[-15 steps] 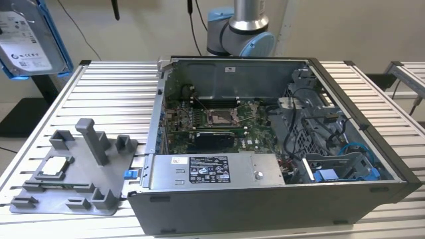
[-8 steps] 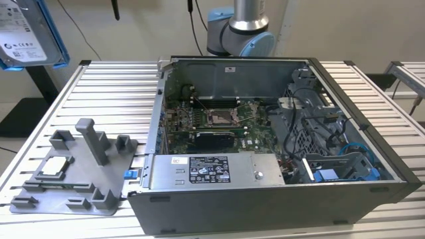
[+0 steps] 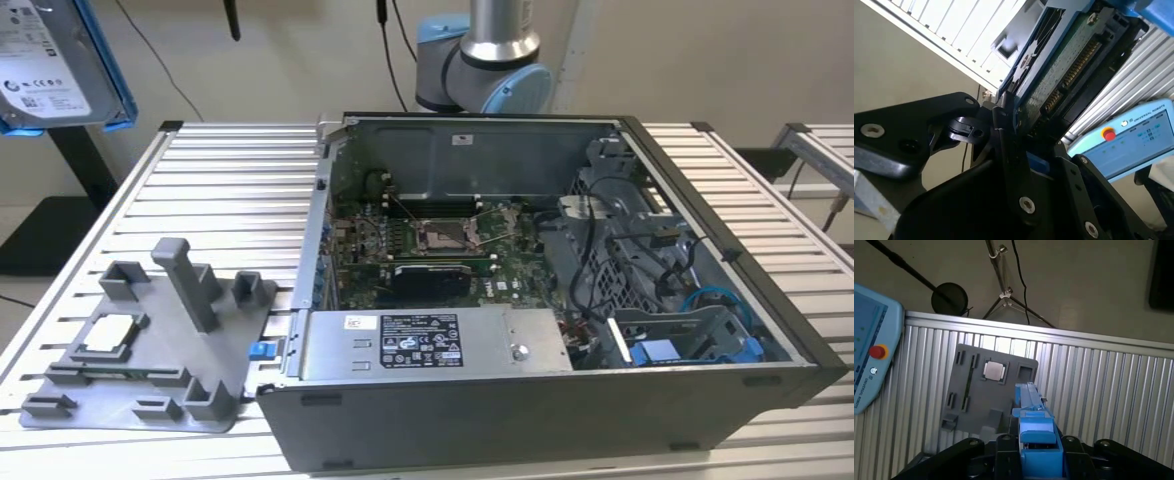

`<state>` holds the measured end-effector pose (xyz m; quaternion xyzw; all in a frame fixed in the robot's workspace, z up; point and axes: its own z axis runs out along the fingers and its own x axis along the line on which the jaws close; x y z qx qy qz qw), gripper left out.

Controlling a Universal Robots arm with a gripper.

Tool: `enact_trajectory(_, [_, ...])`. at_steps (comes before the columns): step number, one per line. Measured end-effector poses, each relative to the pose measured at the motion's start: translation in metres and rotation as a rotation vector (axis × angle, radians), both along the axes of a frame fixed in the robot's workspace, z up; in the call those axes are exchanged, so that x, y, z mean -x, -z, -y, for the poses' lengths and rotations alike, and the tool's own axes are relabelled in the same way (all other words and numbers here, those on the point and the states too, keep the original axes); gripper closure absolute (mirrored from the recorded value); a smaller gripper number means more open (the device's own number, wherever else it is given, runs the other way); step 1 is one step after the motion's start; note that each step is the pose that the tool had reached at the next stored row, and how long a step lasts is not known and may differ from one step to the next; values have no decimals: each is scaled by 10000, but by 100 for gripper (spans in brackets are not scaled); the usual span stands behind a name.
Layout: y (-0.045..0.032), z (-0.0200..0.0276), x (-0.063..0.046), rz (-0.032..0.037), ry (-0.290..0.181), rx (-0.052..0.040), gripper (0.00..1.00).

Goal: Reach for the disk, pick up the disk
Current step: 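Pick up the disk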

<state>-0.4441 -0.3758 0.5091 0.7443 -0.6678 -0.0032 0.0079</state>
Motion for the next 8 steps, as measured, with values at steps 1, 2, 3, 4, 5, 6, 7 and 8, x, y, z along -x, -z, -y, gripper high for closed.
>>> enact_trajectory(1, [0, 0, 0, 1, 0, 0, 100])
enact_trajectory(2, [0, 0, 0, 3, -1, 0, 100])
enact_trajectory(3, [0, 0, 0, 3, -1, 0, 100])
enact_trajectory(4, [0, 0, 0, 5, -1, 0, 100])
enact_trajectory(5, [0, 0, 0, 6, -1, 0, 100])
enact_trajectory(6, [-1, 0, 0, 7, -1, 0, 100])
enact_trajectory(7, [0, 1, 0, 8, -1, 0, 100])
enact_trajectory(8, [0, 1, -1, 9, -1, 0, 100])
